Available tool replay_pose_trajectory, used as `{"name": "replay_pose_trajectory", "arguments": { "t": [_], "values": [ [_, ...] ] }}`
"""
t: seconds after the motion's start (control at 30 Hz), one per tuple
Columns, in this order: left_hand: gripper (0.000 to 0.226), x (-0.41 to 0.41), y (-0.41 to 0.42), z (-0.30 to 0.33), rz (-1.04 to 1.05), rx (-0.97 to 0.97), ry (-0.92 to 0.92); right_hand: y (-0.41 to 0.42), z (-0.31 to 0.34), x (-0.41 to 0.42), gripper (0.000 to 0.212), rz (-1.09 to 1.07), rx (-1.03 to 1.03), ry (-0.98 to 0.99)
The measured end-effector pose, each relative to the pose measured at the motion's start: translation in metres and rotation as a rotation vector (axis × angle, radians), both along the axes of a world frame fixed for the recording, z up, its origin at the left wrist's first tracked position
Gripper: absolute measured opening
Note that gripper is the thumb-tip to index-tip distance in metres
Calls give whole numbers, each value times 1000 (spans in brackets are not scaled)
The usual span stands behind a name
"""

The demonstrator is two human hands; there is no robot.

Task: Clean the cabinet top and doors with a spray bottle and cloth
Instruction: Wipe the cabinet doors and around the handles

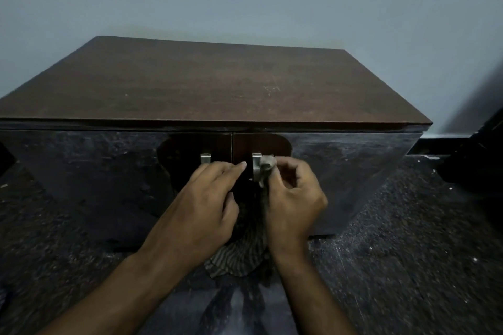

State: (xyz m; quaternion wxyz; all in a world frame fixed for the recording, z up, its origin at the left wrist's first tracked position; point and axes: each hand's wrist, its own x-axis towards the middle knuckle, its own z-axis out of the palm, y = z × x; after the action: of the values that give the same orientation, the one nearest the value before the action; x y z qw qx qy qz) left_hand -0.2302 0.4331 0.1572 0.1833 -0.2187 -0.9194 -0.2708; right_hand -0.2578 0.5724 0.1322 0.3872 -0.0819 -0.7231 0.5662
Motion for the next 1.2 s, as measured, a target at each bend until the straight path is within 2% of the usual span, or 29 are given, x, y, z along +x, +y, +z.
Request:
{"name": "replay_pose_trajectory", "arguments": {
  "t": [0.07,0.2,0.37,0.43,0.5,0.67,0.83,0.93,1.0,1.1,1.2],
  "values": [
    [53,1,1,0,1,4,1,4,-11,3,15,-28,23,-35],
    [54,2,-2,1,23,5,9,5,-12,0,17,-22,-79,-119],
    [54,3,-1,4,21,7,6,0,22,-7,9,-71,-54,113],
    [53,2,0,5,32,15,22,1,19,-7,9,-62,-12,140],
    [52,1,0,6,50,22,48,2,3,-4,13,-63,31,86],
    [51,2,2,6,55,56,41,2,-21,0,14,-52,-104,-61],
    [51,3,2,2,51,32,19,-5,23,-7,10,-93,-38,173],
    [52,2,2,4,53,16,40,0,22,-10,12,-88,159,293],
    [52,2,1,7,61,28,56,5,1,-7,15,-59,257,273],
    [50,0,-1,9,74,46,67,5,-18,0,19,-33,186,196],
    [48,-1,0,7,90,45,76,-3,-1,-3,20,-14,197,282]
  ]
}}
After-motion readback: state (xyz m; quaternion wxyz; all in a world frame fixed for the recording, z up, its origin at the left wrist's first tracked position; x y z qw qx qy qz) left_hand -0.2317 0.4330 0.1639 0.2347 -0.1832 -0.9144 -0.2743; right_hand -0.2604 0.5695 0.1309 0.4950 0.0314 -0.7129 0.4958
